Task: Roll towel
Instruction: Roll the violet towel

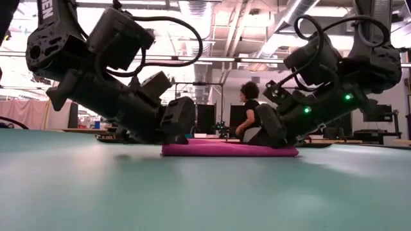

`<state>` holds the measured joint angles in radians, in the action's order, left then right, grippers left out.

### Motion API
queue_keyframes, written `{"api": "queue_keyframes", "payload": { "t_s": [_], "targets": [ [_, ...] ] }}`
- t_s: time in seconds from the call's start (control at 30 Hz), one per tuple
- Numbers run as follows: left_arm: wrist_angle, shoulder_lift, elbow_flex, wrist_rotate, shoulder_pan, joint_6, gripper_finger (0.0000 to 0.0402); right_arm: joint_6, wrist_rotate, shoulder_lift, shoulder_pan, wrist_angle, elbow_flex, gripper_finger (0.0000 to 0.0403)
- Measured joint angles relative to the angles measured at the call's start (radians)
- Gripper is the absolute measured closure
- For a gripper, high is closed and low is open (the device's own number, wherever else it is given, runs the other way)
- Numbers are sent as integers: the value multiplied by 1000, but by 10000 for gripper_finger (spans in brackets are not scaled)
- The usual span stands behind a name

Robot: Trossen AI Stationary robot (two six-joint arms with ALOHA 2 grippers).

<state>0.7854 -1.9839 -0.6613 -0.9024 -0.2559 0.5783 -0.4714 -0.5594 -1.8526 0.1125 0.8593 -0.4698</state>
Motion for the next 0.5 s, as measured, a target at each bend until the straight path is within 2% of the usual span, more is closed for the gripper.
{"api": "queue_keyframes", "payload": {
  "t_s": [0.37, 0.5],
  "targets": [
    [-58, 1, -1, 9, 40, -41, 402, -53, -9, -1, 61, -13, -32, 385],
    [-58, 2, -1, 49, 50, -47, 402, -3, -147, 30, 101, 17, -32, 385]
  ]
}}
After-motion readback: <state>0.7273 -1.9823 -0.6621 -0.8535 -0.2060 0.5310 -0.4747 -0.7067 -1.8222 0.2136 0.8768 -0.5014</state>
